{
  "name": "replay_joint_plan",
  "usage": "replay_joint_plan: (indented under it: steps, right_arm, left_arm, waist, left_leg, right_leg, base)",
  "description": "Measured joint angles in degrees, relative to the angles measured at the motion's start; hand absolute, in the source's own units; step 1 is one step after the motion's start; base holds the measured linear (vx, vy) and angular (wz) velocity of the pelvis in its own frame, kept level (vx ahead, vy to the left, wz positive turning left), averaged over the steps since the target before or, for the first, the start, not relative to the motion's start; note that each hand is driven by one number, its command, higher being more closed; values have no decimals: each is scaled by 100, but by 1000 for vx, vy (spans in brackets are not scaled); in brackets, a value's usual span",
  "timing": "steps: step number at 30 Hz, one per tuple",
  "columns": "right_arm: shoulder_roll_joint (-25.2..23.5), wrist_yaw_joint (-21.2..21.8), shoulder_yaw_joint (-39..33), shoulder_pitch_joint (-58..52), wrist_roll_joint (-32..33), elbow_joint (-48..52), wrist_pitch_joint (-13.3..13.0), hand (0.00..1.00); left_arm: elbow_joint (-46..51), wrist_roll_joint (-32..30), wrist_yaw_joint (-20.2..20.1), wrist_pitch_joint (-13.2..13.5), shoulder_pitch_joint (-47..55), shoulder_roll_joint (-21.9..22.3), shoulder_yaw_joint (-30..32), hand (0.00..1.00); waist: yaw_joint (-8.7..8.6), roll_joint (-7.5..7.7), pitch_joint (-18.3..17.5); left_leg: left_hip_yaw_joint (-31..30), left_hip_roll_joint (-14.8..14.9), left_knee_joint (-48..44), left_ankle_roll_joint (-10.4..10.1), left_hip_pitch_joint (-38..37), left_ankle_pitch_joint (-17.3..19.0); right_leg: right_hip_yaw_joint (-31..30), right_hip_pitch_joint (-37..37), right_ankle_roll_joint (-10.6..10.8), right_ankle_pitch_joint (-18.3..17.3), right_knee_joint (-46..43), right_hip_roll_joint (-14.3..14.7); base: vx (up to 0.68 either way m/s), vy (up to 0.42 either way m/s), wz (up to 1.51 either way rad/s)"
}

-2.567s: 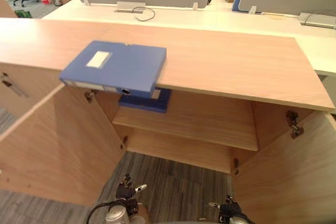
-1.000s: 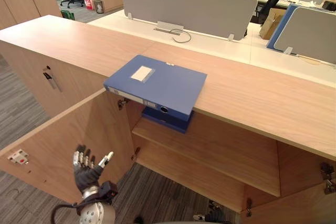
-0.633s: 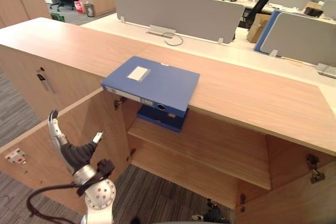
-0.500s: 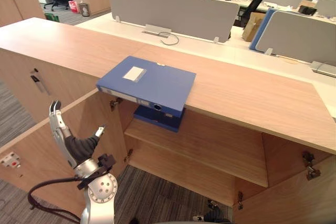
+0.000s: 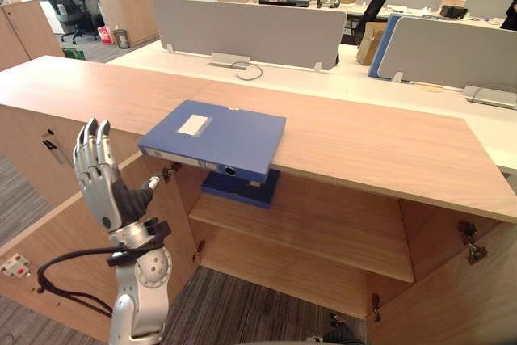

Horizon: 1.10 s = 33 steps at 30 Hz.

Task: Walk over to the cabinet, pick up the folder, carry it to the office cabinet, place the folder inside the office cabinet, then close the office cabinet door

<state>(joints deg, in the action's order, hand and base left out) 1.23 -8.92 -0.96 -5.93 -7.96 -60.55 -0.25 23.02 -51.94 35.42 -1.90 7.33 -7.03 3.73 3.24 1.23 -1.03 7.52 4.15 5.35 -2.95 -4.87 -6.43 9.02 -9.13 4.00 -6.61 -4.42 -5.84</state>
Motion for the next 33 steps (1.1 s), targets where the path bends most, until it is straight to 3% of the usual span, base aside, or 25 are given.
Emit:
replay_joint_plan:
  steps: [12, 19, 33]
  right_arm:
    - [11, 80, -23, 4, 1, -4, -96, 0]
    - [61, 102, -23, 74, 3, 5, -93, 0]
    - [35, 130, -241, 98, 33, 10, -94, 0]
  left_arm:
    - [-697, -231, -347, -22, -711, -461, -205, 0]
    - [-1613, -233, -545, -25, -1069, -806, -348, 0]
    - [-2672, -226, -825, 12, -1631, -1205, -782, 0]
  waist:
    - [-70, -21, -14]
    - [-185, -127, -2]
    - [-302, -114, 45]
  left_leg:
    - [159, 6, -3, 18, -8, -30]
    - [202, 29, 4, 6, -124, -9]
    - [301, 28, 4, -28, -238, 92]
  right_leg:
    - [-140, 19, -28, 23, -2, 30]
    - [-160, -32, -37, 15, 25, 75]
    - [-220, -204, -36, 18, 213, 83]
  base:
    - [-1, 1, -6]
    - [-26, -4, -1]
    - [16, -3, -3]
